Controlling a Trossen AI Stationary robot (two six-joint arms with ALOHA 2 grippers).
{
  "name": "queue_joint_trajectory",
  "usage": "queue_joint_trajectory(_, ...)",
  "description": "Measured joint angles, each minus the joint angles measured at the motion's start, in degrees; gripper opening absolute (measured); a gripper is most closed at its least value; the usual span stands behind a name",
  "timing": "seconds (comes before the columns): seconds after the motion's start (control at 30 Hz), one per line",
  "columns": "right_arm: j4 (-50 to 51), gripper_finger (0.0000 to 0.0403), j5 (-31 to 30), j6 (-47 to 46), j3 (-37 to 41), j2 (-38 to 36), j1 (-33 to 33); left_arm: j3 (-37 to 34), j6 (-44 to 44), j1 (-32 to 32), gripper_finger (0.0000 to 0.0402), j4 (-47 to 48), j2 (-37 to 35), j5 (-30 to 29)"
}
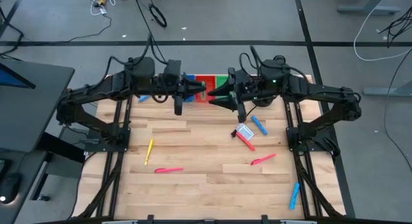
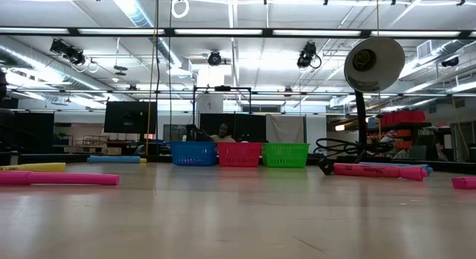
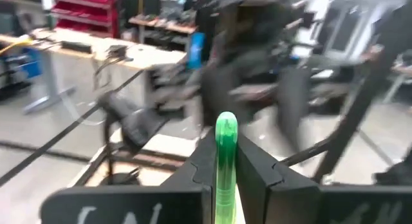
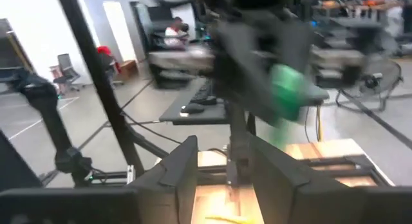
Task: Pick & Place Markers
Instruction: Put the green pen into the blue bin
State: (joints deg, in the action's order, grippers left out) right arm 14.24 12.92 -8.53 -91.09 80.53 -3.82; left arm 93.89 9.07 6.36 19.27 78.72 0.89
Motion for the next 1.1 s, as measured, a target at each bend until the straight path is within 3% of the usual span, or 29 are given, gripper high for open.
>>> queue_joint_trajectory(0.2, 1.64, 0.0139, -0.31, 2.17, -0.04, -1.74, -0.38, 0.0, -7.6, 1.26, 0.0036, 5.07, 0.02, 0.02)
queue_joint_trajectory(0.47, 2.6, 0.0139, -0.28, 2.75, -0.06, -4.32, -0.77, 0.0, -29.19, 0.84, 0.0036, 11.34, 0.02, 0.11)
queue_joint_trajectory(0.63, 1.95, 0.0139, -0.4, 3.67, -0.06, -6.32, -0.74, 0.0, -38.31, 2.1, 0.0036, 16.57, 0.04, -1.05)
queue_joint_trajectory(0.83, 2.02, 0.0139, -0.42, 3.64, -0.06, -7.04, -0.74, 0.0, -44.23, 6.11, 0.0036, 25.31, 1.93, 0.57)
queue_joint_trajectory(1.1, 5.23, 0.0139, -0.44, 5.84, -0.04, -6.95, -0.76, 0.0, -52.12, 9.27, 0.0036, 31.95, 9.7, 3.85)
